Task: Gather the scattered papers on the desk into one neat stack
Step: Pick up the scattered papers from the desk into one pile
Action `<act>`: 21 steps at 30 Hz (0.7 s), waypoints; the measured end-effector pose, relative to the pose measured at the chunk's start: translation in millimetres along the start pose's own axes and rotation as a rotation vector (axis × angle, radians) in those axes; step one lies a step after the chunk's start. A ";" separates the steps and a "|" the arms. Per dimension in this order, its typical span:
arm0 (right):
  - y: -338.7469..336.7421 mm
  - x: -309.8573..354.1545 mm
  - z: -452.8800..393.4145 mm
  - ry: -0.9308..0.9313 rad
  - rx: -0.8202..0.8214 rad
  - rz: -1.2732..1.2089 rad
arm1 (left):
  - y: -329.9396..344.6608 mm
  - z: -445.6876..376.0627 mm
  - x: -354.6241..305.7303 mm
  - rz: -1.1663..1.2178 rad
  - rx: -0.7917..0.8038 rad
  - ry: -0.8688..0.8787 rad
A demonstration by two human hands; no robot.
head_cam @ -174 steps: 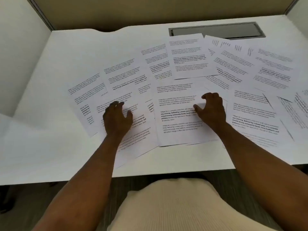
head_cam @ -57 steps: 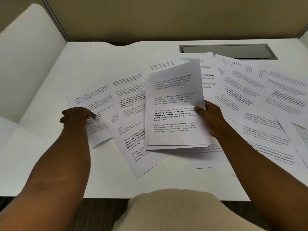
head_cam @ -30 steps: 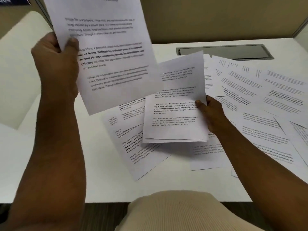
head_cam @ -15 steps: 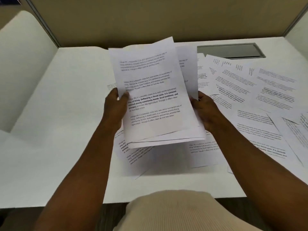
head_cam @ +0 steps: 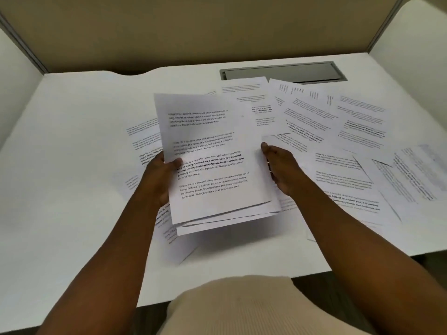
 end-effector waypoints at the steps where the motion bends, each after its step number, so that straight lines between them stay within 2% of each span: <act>1: -7.4 -2.5 -0.6 0.007 -0.026 0.008 | 2.6 -0.7 2.0 0.013 0.009 -0.005; 5: -59.7 -13.4 5.3 -0.013 -0.253 0.044 | 21.6 -3.7 9.0 0.023 0.052 -0.024; 10: -136.1 -29.6 31.7 -0.006 -0.622 0.504 | 49.9 -6.0 15.3 0.027 0.090 -0.046; 13: -175.3 -55.6 46.8 0.115 -0.654 0.683 | 63.0 -7.0 19.3 0.018 0.113 -0.044; 15: -202.6 -78.6 57.5 0.269 -0.641 0.793 | 72.9 -7.8 23.0 0.013 0.132 -0.052; 18: -232.7 -104.8 78.5 0.533 -0.600 0.772 | 83.7 -11.1 26.3 -0.003 0.148 -0.058; 21: -245.5 -112.4 92.7 0.612 -0.552 0.812 | 92.2 -13.7 28.5 -0.006 0.166 -0.059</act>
Point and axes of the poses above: each hand's wrist, its own z-axis away from the middle knuckle, its own y-axis out of the palm, x = y × z, the point moved 6 cm from there along -z, towards the middle knuckle, and after that the axes turned 8 degrees about z, right-handed, at the moved point
